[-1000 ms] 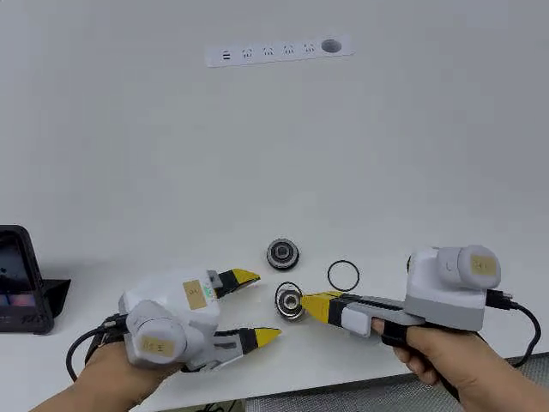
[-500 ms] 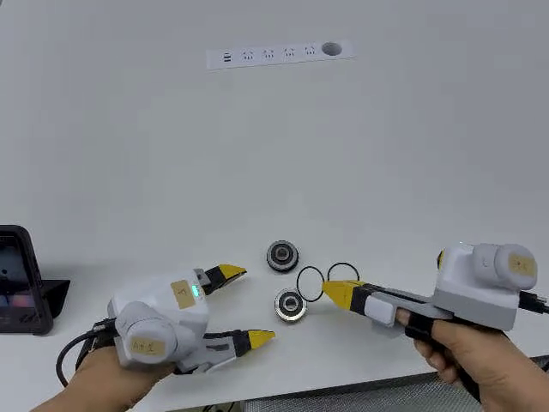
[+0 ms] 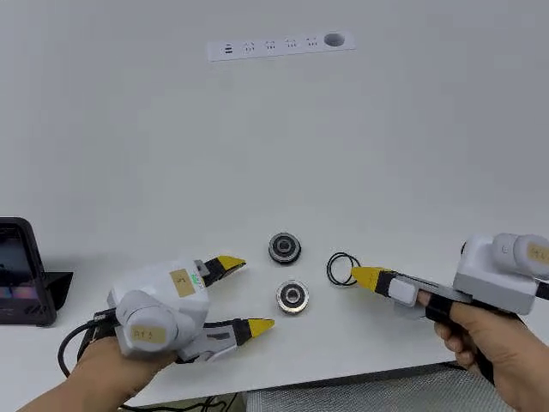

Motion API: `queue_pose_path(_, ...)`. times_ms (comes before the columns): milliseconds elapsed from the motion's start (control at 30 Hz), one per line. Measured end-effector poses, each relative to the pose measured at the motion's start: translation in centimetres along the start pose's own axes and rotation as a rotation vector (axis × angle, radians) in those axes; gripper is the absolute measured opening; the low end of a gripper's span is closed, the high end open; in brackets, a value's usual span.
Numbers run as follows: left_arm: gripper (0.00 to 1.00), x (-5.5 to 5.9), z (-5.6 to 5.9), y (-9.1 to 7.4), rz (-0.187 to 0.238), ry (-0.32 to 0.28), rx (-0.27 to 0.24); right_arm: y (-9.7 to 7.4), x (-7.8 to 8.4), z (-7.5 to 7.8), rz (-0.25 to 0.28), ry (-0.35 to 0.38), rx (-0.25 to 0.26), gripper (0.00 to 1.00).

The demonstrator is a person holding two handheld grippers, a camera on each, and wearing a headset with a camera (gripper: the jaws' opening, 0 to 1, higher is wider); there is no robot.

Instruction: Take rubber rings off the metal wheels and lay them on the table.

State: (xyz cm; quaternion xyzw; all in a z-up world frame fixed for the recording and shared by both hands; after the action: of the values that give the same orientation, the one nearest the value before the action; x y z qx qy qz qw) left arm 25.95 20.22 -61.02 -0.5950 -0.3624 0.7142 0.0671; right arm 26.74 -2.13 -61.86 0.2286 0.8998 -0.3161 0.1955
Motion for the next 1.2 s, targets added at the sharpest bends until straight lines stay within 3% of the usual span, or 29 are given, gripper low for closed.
queue_pose_path(233,0.52,0.1,0.0,0.0,0.001,-0.001,0.003,0.1,0.1,0.3,-0.017,-0.076,0.049,0.05)
queue_pose_path(433,0.51,0.0,-0.1,0.0,0.0,0.0,0.002,-0.2,0.0,0.6,-0.044,-0.205,0.104,0.11)
queue_pose_path(600,0.51,-0.2,-0.3,0.0,0.004,-0.002,-0.003,-0.3,-0.2,0.4,-0.042,-0.245,0.114,0.15)
queue_pose_path(867,0.47,-1.1,-1.1,0.1,0.027,-0.016,-0.029,0.3,-1.0,-0.6,-0.009,-0.229,0.077,0.16)
queue_pose_path(1200,0.4,-2.5,-2.2,1.0,0.043,-0.014,-0.046,1.8,-1.4,-1.8,-0.018,-0.231,0.027,0.16)
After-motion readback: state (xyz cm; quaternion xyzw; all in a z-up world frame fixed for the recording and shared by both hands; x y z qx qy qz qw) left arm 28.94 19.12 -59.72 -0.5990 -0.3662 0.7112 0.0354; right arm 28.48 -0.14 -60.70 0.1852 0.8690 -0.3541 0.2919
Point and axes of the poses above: the centre of the closed fingertips' face, and the gripper's own axes: y roughly forward along the fingers, z roughly to its right, x roughly out of its underside, the point moved 7 cm from there along -y, roughly backward along the fingers, and after that the axes turned 2 degrees about -y, right-handed, at the moved point
